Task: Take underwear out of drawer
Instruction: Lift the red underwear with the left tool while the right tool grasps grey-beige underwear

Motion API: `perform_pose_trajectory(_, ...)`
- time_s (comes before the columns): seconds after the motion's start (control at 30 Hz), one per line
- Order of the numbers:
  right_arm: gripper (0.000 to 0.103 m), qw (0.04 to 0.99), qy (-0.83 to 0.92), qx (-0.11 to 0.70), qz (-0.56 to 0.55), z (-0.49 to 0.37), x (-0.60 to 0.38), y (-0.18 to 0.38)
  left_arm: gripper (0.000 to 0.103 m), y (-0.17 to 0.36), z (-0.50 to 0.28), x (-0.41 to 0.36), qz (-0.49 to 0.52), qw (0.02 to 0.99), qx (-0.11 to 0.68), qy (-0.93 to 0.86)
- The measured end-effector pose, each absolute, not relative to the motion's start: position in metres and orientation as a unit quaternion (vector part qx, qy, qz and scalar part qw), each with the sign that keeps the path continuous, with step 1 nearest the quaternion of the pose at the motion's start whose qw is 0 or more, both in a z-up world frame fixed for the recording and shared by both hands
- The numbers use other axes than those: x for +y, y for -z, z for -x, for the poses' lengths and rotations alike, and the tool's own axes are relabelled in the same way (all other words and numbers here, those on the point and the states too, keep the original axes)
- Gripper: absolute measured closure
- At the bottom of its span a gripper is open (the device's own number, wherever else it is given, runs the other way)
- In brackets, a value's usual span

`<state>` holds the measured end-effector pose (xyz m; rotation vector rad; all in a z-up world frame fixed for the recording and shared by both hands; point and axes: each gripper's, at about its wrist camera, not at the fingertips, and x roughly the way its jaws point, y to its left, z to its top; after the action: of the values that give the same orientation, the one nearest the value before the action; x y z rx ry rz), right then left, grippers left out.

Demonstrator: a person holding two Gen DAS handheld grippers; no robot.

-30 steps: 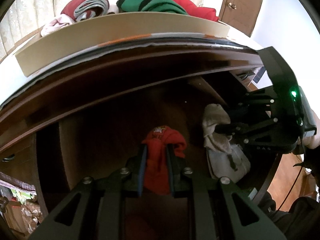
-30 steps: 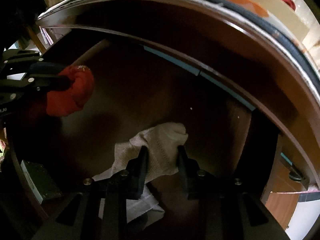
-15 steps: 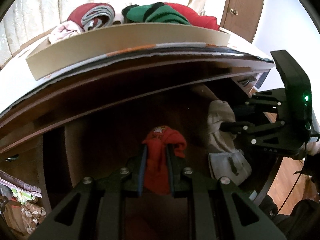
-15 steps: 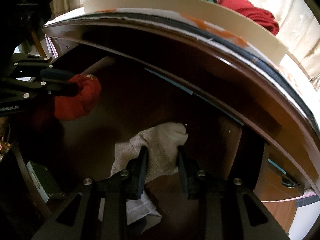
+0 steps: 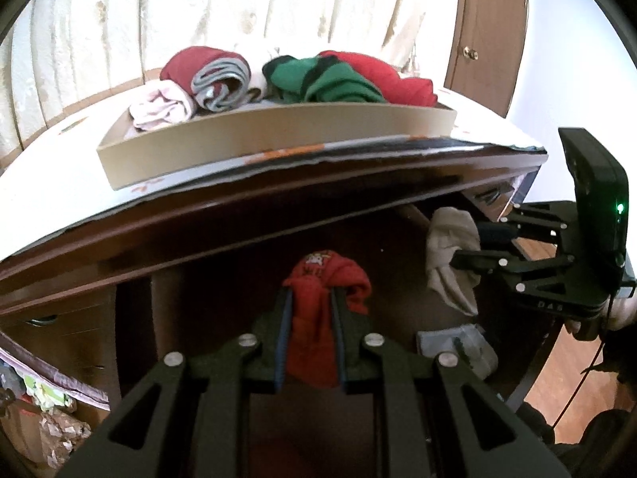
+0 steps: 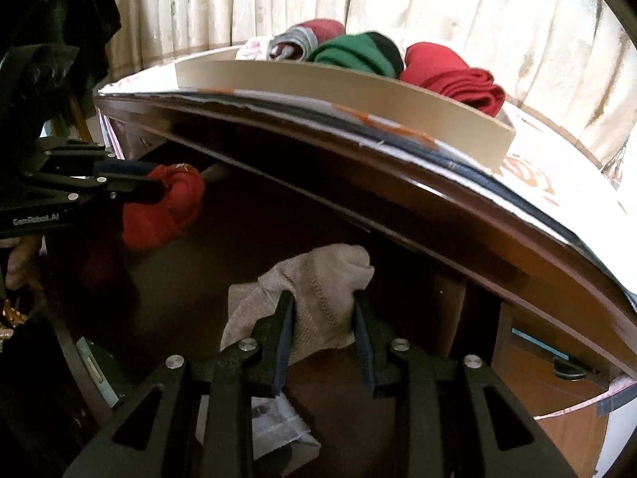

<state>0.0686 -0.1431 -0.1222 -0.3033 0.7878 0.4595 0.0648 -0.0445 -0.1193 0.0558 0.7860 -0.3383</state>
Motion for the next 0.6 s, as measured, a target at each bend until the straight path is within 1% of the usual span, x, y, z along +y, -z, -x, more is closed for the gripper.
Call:
perform_pose_trajectory(0.3,0.072,0.896,-0.234,0.351,0.14,-0.057,-0.141,0.108,0.087,0.099,-0.053,-0.044,-0.029,0.925,0.345,0.157)
perform_pose_trajectory(0.6,0.072,0.909,-0.242,0.312,0.137,-0.047,-0.135,0.078,0.087,0.071,-0.047,-0.041,-0.027,0.939,0.306,0.154)
